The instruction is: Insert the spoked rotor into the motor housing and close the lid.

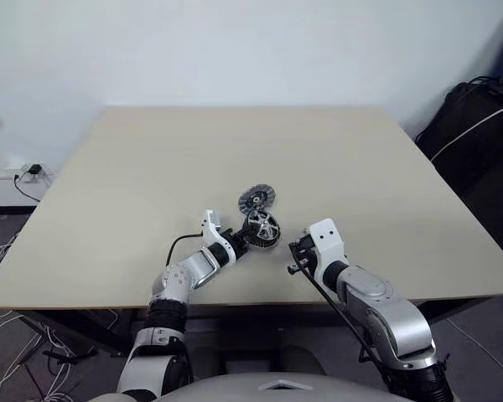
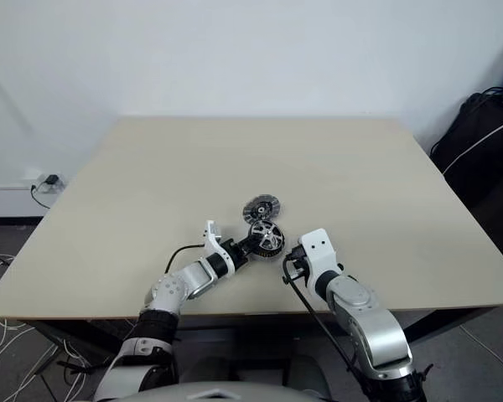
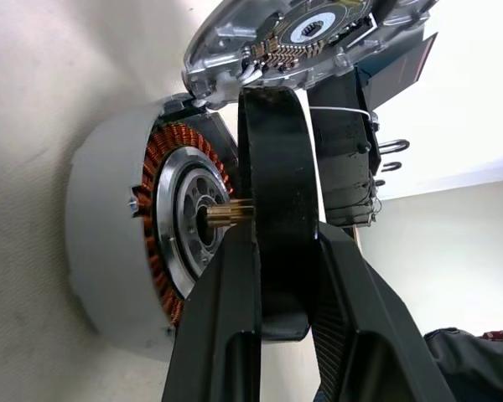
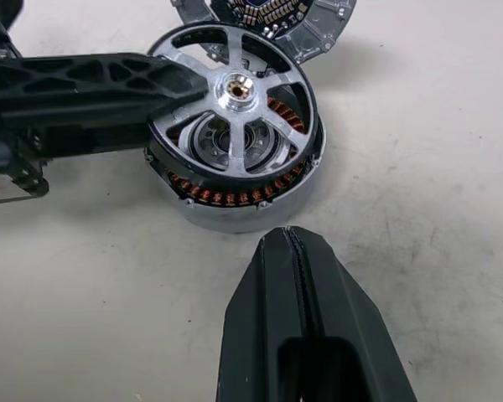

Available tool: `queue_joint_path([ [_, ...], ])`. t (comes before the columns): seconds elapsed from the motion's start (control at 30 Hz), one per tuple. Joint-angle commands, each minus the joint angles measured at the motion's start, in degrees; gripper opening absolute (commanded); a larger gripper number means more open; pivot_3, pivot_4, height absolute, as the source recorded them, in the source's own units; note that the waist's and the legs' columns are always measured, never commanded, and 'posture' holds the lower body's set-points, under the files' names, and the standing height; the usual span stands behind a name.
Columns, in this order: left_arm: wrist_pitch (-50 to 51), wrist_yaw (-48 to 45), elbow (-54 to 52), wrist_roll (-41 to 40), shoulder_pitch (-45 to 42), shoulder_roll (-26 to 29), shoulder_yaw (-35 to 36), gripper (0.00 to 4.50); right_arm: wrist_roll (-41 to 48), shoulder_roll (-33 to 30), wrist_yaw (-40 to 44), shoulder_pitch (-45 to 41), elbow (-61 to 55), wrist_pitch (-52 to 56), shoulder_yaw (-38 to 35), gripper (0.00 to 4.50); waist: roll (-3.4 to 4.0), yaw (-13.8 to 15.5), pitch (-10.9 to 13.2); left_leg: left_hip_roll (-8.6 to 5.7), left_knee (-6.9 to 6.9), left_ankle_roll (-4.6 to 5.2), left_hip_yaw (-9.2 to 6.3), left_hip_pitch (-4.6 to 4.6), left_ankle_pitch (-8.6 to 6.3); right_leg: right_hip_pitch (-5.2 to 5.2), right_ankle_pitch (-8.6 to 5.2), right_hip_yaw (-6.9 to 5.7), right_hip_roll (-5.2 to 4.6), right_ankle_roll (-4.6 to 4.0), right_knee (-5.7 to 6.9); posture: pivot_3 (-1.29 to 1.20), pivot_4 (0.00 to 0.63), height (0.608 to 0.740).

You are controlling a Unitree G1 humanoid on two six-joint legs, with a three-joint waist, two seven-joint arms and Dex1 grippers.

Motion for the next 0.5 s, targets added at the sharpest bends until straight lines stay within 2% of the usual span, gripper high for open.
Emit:
queue_joint_path([
  [0.03,-0.42,-0.18,0.29,0.93,1.84,-5.91,-0.88,0.91,0.30,0.03,-0.35,-1.07,-2.72,-0.31,-0.78,0.00,0.00,-0.02,0.00,0.00,0.01,0.00,0.01,0.00,0.00,0.00,0.00,0.01,0.00,0.01,0.00,0.00,0.000,0.740],
  [0.17,-0.42,0.43,-1.44,1.15,2.80,-5.16,0.38,2.04,0.25,0.15,-0.44,-1.29,-2.62,-0.39,-0.69,0.00,0.01,-0.08,-0.01,0.01,0.01,0.00,0.01,0.00,0.00,-0.01,0.01,0.01,0.01,0.02,0.00,0.00,0.000,0.740],
  [0.4,1.31,3.46,-10.51,1.24,7.99,-2.12,1.68,4.33,0.33,0.44,-0.58,-1.51,-2.33,-0.65,-0.31,0.00,0.12,-0.67,-0.11,0.04,0.04,-0.02,0.02,0.05,0.01,0.03,0.02,0.04,0.01,0.05,0.04,0.00,0.000,0.740],
  [0.5,1.56,5.09,-14.98,0.56,9.69,-1.37,2.11,4.46,0.30,0.47,-0.57,-1.78,-1.94,-0.80,-0.05,0.00,0.14,-0.64,-0.14,0.03,0.03,-0.02,0.01,0.07,0.01,0.04,0.02,0.09,0.00,0.04,0.03,0.00,0.000,0.740],
])
